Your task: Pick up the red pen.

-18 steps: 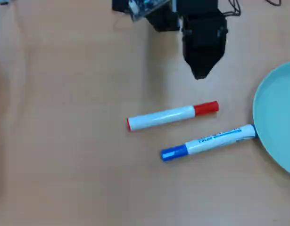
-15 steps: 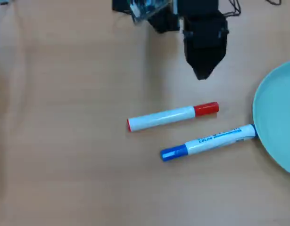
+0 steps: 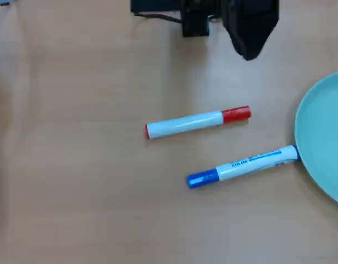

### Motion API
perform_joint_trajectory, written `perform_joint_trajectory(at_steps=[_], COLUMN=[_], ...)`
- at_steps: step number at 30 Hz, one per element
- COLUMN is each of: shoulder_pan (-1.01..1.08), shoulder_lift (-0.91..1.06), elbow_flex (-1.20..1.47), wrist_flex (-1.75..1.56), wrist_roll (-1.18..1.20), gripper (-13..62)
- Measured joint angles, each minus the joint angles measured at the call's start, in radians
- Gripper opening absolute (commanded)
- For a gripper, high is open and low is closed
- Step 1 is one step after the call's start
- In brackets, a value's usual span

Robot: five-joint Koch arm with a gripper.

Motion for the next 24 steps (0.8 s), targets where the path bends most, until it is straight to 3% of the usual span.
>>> perform_joint_trajectory(at_steps=[3, 10, 16, 24], shoulder_pan=[0.006, 0.077, 0.192, 0.245], shoulder_lift=[0.0, 0.0, 0.0, -0.117], elbow_flex=[0.002, 0.115, 0.245, 0.296], wrist_flex=[0.08, 0.135, 0.135, 0.135], wrist_roll=[-0.015, -0.044, -0.192, -0.202], gripper=[23.8, 32.2, 45.6, 47.4])
